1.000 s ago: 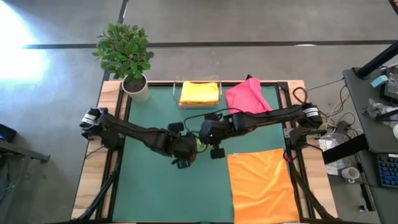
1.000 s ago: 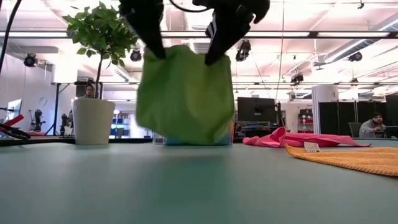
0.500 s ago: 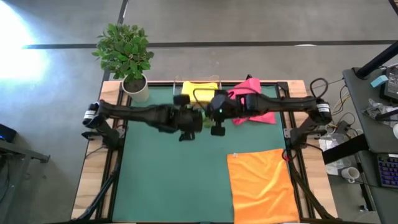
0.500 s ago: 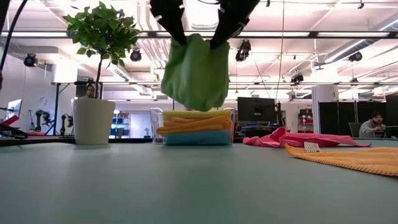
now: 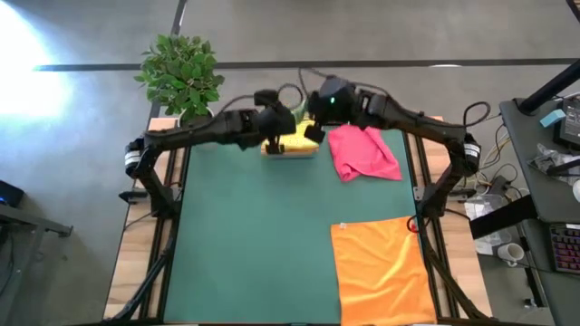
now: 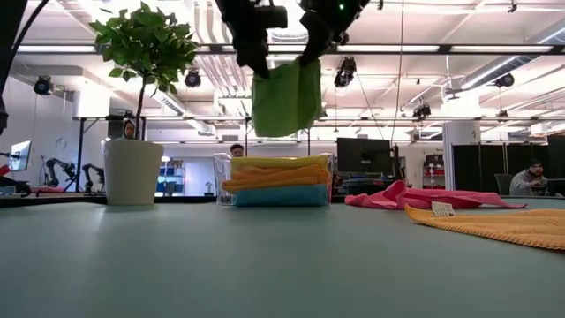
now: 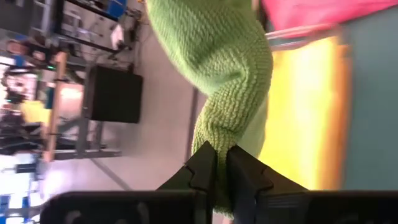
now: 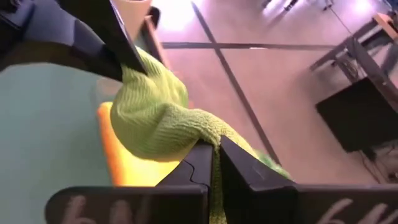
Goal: Fold microfiber towels
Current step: Put the folded green microfiber towel into the transparent bin
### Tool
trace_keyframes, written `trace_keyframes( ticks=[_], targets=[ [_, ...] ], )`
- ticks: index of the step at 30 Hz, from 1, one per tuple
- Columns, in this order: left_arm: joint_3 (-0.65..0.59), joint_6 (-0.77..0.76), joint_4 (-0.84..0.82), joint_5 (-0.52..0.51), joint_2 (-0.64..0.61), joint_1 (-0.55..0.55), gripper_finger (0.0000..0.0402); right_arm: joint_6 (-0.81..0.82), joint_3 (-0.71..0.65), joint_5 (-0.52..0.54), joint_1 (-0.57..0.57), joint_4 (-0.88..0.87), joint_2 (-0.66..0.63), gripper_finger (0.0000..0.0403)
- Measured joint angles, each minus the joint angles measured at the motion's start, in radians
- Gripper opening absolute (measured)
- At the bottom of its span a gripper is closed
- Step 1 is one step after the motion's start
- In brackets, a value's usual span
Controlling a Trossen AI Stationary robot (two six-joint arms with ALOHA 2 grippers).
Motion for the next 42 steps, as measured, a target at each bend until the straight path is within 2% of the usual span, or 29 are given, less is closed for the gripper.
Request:
trace_keyframes(
  ticks=[4, 7, 16, 25, 29, 32, 35, 38, 42],
  targets=[
    [-0.001, 0.110, 0.095, 0.061, 0.002, 0.078, 0.0015, 0.039, 0.000, -0.073, -0.073, 0.031, 0.028, 0.0008],
    [-0.001, 0.139, 0.119, 0.144, 0.003, 0.130, 0.0015, 0.042, -0.001, -0.082, -0.099, 0.054, 0.073, 0.0008],
    [-0.019, 0.147, 0.144, 0.283, 0.008, 0.227, 0.0015, 0.042, -0.003, -0.075, -0.141, 0.087, 0.168, 0.0008],
    [-0.019, 0.160, 0.220, 0.302, 0.105, 0.251, 0.0015, -0.046, -0.003, -0.075, -0.228, 0.161, 0.173, 0.0008],
    [-0.005, 0.193, 0.248, 0.239, 0.149, 0.269, 0.0015, -0.112, -0.002, -0.123, -0.269, 0.201, 0.174, 0.0008],
    [-0.004, 0.188, 0.209, 0.229, 0.149, 0.276, 0.0015, -0.126, -0.003, -0.206, -0.282, 0.170, 0.177, 0.0008],
    [-0.012, 0.165, 0.115, 0.233, 0.142, 0.271, 0.0015, -0.113, -0.003, -0.223, -0.275, 0.086, 0.177, 0.0008],
    [-0.013, 0.152, 0.050, 0.248, 0.141, 0.266, 0.0015, -0.090, -0.010, -0.289, -0.262, 0.024, 0.180, 0.0008],
    [-0.017, 0.056, -0.068, 0.375, 0.140, 0.266, 0.0015, -0.064, -0.031, -0.321, -0.233, -0.020, 0.199, 0.0008]
  ],
)
